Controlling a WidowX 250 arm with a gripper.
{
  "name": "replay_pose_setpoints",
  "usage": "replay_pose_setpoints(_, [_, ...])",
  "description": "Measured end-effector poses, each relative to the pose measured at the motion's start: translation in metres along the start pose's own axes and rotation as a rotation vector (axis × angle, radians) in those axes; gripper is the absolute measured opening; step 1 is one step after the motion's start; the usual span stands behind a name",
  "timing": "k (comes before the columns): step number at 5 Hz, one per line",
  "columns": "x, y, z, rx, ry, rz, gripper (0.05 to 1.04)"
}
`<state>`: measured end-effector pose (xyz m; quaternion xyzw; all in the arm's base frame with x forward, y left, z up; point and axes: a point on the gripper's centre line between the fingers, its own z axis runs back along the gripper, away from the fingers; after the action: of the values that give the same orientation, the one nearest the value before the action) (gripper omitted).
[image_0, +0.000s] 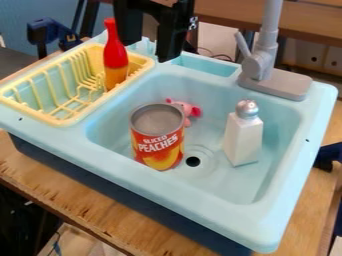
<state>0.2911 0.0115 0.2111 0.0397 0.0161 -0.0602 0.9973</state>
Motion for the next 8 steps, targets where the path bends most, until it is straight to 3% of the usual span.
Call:
replay_pose_setpoints(1, [0.001, -0.001, -0.008, -0.007, 0.032, -0.007, 1.001])
replay_pose_setpoints(3, [0.008, 0.037, 0.001, -0.050, 0.055, -0.027, 1.001])
replay_pose_setpoints(4, [0.011, 0.050, 0.017, -0.042, 0.024, -0.024, 1.001])
replay_pose_setpoints(6, [0.012, 0.076, 0.033, 0.010, 0.012, 0.024, 1.001])
replay_pose_setpoints(8, [0.015, 0.093, 0.009, -0.021, 0.072, 0.048, 1.001])
